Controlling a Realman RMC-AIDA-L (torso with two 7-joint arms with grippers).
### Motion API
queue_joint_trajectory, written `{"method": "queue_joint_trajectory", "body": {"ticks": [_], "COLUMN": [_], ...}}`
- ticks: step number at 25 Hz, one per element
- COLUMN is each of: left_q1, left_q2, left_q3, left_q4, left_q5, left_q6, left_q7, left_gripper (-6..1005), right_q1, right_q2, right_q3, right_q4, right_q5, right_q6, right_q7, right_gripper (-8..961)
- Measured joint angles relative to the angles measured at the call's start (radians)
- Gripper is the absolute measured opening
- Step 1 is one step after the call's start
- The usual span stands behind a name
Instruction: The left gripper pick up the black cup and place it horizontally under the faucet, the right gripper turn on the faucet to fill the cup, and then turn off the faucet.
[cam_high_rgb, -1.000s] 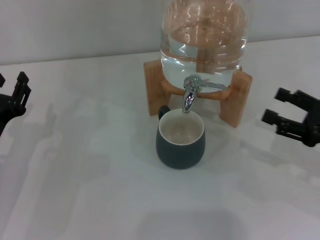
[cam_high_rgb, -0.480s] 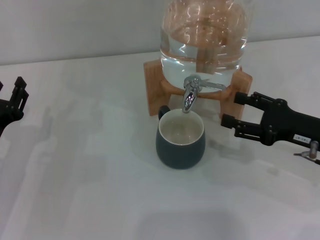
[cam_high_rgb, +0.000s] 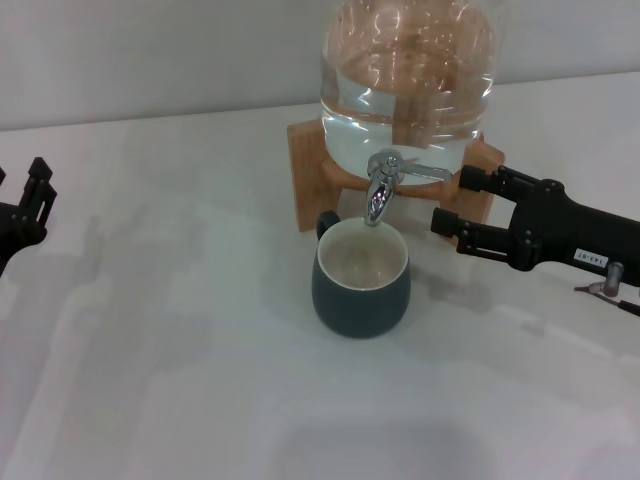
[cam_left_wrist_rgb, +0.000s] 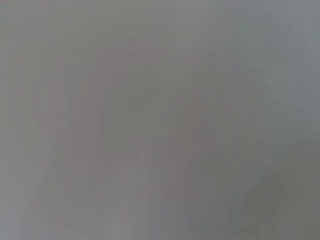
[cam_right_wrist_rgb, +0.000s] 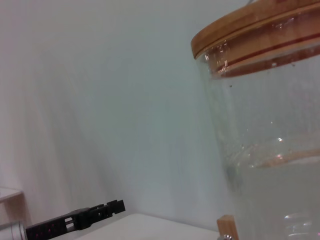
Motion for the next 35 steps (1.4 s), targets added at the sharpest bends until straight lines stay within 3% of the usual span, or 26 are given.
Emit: {"method": "queue_joint_trajectory", "body": {"ticks": [21, 30, 35], "left_q1": [-0.013, -0.015, -0.017], "left_q2": [0.002, 0.002, 0.002], "left_q3": [-0.014, -0.016, -0.017], "left_q4": [0.026, 0.027, 0.036], "left_q5": [0.000, 0.000, 0.000], "left_q6": [0.029, 0.029, 0.029], "left_q7": [0.000, 0.001, 0.001], "left_gripper": [545, 545, 545], "right_q1": [0.006, -0.001, -0.018], "right_q2": [-0.001, -0.002, -0.014], "right_q3": [-0.103, -0.068, -0.011], "right_q4": [-0.064, -0.061, -0.059], "right_q5": [0.023, 0.038, 0.034], "right_q6": [0.016, 0.013, 0.039], "right_q7": [0.003, -0.001, 0.002], "right_gripper": [855, 854, 853]}}
